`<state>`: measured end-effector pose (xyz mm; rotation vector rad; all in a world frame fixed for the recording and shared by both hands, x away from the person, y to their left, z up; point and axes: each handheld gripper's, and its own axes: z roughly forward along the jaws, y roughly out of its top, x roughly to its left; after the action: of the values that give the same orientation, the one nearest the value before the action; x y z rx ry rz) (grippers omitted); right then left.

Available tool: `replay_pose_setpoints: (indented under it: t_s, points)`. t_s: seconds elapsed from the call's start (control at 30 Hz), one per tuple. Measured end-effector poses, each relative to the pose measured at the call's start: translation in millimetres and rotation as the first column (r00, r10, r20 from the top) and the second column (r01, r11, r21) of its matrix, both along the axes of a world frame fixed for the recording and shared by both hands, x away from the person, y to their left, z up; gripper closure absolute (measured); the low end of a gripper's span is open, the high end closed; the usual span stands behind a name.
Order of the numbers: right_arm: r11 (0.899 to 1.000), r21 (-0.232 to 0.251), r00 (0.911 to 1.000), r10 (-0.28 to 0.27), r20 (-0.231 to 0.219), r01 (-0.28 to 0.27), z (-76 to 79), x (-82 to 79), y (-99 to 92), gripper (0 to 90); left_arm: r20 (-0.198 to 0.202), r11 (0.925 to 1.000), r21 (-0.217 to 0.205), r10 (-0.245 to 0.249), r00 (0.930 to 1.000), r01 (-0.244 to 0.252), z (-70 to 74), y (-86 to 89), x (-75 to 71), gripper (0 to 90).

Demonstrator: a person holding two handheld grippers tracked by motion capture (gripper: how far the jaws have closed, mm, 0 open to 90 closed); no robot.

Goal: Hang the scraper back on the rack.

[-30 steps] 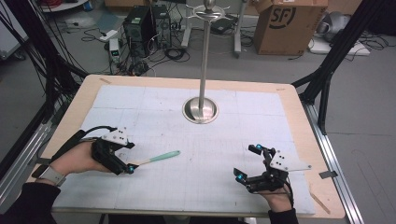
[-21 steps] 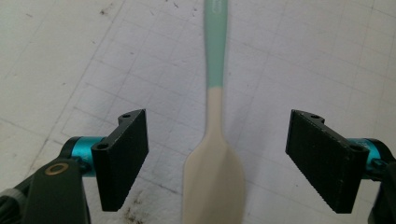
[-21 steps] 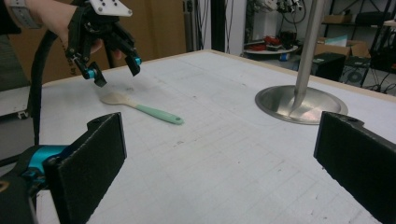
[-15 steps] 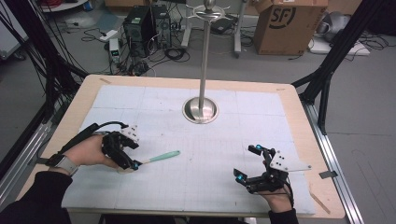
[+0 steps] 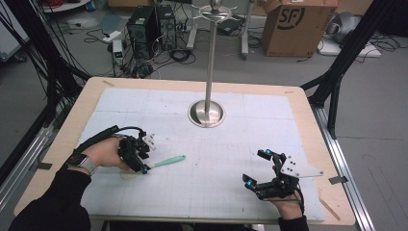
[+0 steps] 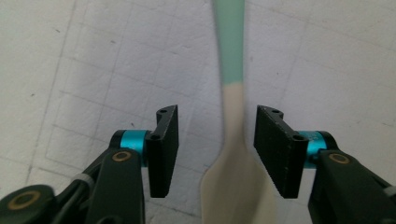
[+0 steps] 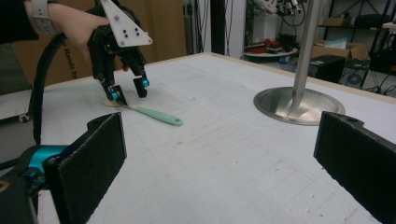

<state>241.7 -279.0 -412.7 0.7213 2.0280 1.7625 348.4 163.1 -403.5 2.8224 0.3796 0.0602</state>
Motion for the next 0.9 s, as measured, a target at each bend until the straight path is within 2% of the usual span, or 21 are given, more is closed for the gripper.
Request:
replay_pose_setpoints:
  t_s: [0.1,0.27,0.57,0.73,0.9]
  points:
    - [1.000,-0.003,1.0000,0.002,0.005,-0.002,-0.2,0.4,0.4,1.2,0.000,0.9998,0.021,0.000,1.0000,0.000,1.3,-2.4,0.6,55.5]
    - [1.000,-0.004,1.0000,0.003,0.003,-0.003,-0.3,0.7,0.4,1.2,-0.007,0.9995,0.028,-0.016,0.9999,0.016,1.2,-9.8,-2.0,60.1]
    - [1.000,0.000,1.0000,0.006,0.003,-0.006,0.0,0.3,0.4,1.2,-0.034,0.9944,0.101,-0.027,0.9990,0.030,-1.7,-20.8,-1.4,70.9]
    - [1.000,-0.003,1.0000,0.006,0.005,-0.006,-0.3,0.6,0.5,1.2,-0.056,0.9909,0.133,-0.015,0.9983,0.022,-2.0,-26.5,1.4,72.9]
    - [1.000,-0.004,1.0000,0.008,0.001,-0.008,-0.5,0.2,1.4,1.2,-0.070,0.9907,0.135,-0.006,0.9975,0.015,-2.4,-28.4,4.8,78.8]
